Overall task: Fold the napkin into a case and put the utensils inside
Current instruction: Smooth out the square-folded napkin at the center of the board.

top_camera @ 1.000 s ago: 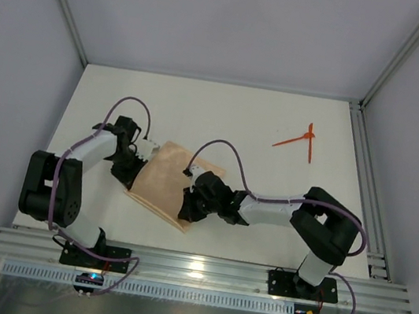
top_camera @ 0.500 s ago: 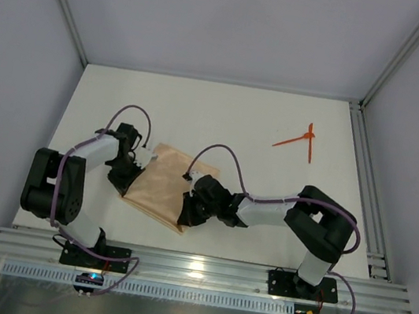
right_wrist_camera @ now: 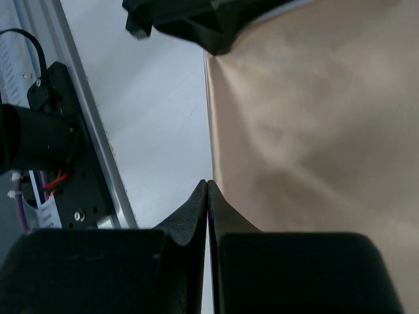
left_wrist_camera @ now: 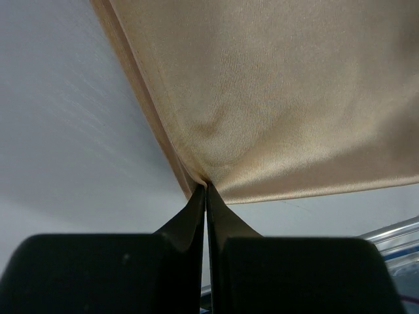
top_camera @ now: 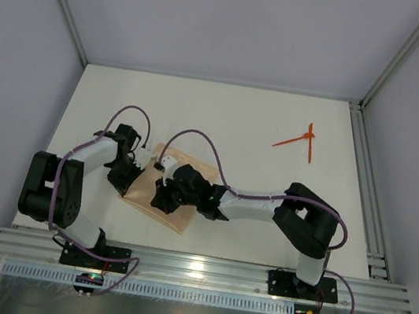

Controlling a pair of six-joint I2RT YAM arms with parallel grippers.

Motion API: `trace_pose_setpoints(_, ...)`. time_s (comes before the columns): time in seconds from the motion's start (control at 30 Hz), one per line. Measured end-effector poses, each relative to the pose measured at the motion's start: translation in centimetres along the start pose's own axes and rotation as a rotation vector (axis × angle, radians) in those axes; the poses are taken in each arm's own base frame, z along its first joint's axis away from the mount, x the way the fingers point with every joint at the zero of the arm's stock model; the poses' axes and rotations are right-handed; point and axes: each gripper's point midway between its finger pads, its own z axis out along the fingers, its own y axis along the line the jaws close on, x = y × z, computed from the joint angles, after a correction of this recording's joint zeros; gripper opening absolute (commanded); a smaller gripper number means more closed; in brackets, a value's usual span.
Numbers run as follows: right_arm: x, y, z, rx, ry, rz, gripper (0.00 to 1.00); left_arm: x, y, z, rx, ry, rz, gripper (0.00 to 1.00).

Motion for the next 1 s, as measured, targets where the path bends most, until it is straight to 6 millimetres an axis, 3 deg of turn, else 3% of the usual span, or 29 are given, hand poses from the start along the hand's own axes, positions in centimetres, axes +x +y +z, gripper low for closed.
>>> trace_pose_setpoints(0.1,-1.1,0.1,3.1,-0.032,-0.025,-0.012,0.03,0.0,0.0,0.0,0.001,0.0,0.001,0.0)
trace_pose_setpoints(0.2,0.1,-0.5,5.0,-0.044,0.006,-0.006,0.03,0.0,0.0,0.0,0.002,0.0,0.001,0.0)
trace_pose_setpoints(0.3,2.2,-1.1,6.2,-0.048,0.059,0.009,0.03,0.0,0.0,0.0,0.002,0.0,0.001,0.0)
trace_pose_setpoints(0.4,2.4,-0.9,6.2,-0.07,0.064,0.015,0.03,0.0,0.0,0.0,0.001,-0.001,0.001,0.0)
trace_pose_setpoints(0.7,5.1,-0.2,3.2,-0.047,0.129,-0.008,0.03,0.0,0.0,0.0,-0.003,0.0,-0.002,0.0)
trace_pose_setpoints(1.0,8.0,-1.0,-1.3,0.027,0.209,0.034,0.03,0.0,0.0,0.0,-0.004,0.0,-0.003,0.0)
